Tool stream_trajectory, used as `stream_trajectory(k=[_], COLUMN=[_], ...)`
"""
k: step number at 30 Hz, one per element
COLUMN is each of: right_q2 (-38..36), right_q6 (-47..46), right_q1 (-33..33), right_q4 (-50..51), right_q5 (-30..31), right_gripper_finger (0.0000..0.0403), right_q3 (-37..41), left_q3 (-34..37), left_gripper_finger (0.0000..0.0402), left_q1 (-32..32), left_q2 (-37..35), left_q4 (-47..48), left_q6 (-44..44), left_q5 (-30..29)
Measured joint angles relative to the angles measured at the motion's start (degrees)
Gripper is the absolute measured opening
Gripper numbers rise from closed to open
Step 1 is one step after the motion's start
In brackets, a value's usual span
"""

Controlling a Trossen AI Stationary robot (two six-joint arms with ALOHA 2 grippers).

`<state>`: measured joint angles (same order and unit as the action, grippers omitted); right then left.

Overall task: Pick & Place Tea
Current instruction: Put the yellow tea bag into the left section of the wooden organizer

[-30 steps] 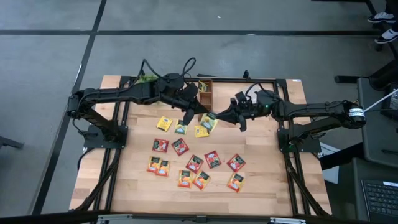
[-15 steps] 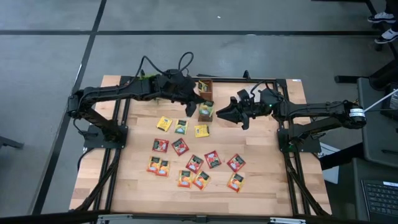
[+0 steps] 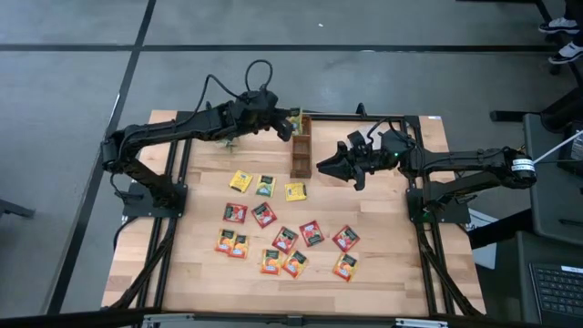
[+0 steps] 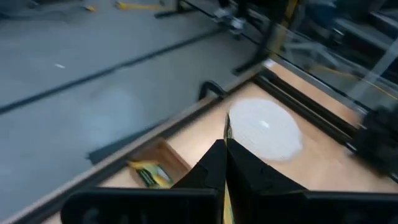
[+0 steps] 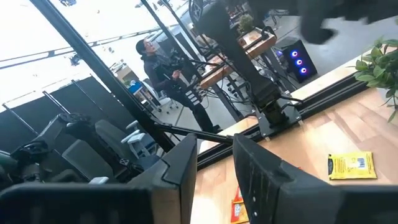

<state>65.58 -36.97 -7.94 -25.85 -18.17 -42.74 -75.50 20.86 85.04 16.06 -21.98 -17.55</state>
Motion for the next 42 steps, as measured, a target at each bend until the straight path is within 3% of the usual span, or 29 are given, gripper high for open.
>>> stream_trajectory(k=[8, 20, 27, 42], right_q2=[0.00, 0.00, 0.00, 0.02], right_q6=[-0.11, -0.26, -1.85, -1.99], right_q1=[0.00, 0.00, 0.00, 0.00], right_q4=[0.24, 0.39, 0.51, 1.16], right_q5=[0.02, 0.50, 0.52, 0.59], right_gripper_finger=[0.0107, 0.0107, 0.0106, 0.0106], right_q3=[0.00, 0.00, 0.00, 0.00], left_q3=[0.02, 0.04, 0.01, 0.07], left_gripper_finger=[0.0002, 0.0003, 0.0003, 0.0002], left_q1=[0.31, 1.39, 1.85, 1.73], left_q2=[8.24, 18.70, 23.27, 28.61], left_q4=[-12.91, -18.08, -24.24, -23.33], left_q6=[-2.29, -9.88, -11.70, -17.83], left_q5=[-5.66, -19.94, -22.25, -27.37])
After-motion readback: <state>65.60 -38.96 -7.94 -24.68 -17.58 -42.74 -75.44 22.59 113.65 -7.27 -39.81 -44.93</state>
